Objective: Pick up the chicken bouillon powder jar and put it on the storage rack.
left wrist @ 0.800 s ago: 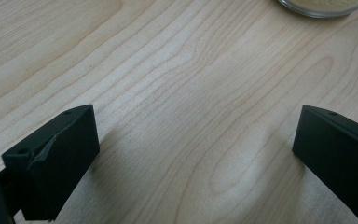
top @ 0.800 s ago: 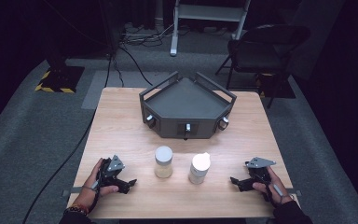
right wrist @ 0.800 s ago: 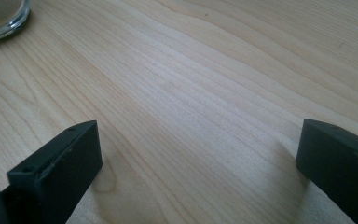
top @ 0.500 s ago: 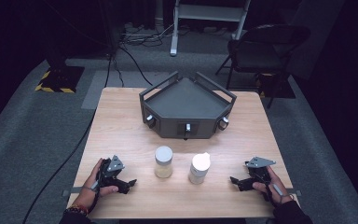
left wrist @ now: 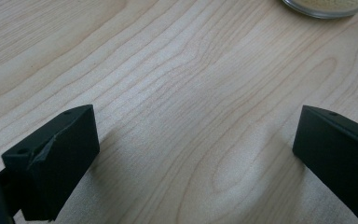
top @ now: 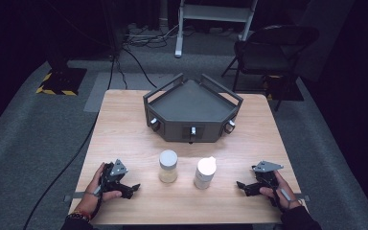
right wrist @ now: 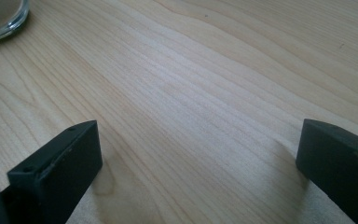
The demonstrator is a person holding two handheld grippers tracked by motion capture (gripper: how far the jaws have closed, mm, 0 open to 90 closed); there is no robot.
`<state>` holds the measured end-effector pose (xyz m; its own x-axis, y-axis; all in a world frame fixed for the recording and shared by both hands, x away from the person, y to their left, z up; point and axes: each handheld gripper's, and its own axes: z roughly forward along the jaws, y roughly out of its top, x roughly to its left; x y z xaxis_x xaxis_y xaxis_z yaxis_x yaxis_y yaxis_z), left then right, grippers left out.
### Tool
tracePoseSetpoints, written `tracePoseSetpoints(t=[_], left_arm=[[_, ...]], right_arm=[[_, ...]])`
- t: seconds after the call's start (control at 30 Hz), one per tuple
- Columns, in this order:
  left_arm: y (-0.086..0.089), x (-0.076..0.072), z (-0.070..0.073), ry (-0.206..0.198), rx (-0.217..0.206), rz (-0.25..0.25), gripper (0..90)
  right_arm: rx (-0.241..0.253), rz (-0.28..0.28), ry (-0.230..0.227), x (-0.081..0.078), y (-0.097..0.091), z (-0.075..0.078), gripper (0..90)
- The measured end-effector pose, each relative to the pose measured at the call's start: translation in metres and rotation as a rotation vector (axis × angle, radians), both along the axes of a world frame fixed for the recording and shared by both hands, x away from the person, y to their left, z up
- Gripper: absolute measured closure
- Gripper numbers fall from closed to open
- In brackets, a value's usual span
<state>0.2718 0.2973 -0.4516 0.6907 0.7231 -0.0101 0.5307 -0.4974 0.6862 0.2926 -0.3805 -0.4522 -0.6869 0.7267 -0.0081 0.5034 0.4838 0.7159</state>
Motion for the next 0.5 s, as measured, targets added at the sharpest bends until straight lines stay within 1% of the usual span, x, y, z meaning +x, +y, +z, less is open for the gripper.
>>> tracePoseSetpoints(t=[0.13,0.23,0.3,0.33,0.37,0.43,0.47,0.5], left_arm=[[-0.002,-0.0013,0.0005,0.004,0.0,0.016,0.0],[-0.0021,-0.0018,0.0007,0.006,-0.006,0.017,0.1],[-0.0026,-0.0024,0.001,0.004,-0.005,0.019,1.9],[-0.002,-0.004,0.0008,-0.004,-0.014,0.027,2.4],[-0.002,-0.004,0.0008,-0.004,-0.014,0.027,1.5],[-0.0024,-0.0059,0.0013,-0.02,-0.009,0.033,1.4],[-0.0017,-0.0065,0.0015,-0.02,-0.016,0.036,1.4],[-0.0018,-0.008,0.0028,-0.031,-0.013,0.033,1.5]], right_arm=[[0.0,0.001,0.0,0.0002,-0.0001,0.0,0.0],[0.0,0.002,0.0,0.0004,-0.0002,0.0001,0.0],[0.0,0.002,0.0,0.0004,-0.0003,0.0001,0.0],[0.0,0.003,0.0,0.0005,-0.0003,0.0001,0.0],[0.0,0.003,0.0,0.0005,-0.0003,0.0001,0.0],[0.0,0.005,0.001,0.0008,-0.0005,0.0001,0.0],[0.0,0.005,0.001,0.0008,-0.0005,0.0001,0.0],[0.0,0.006,0.001,0.001,-0.0007,0.0002,0.0]])
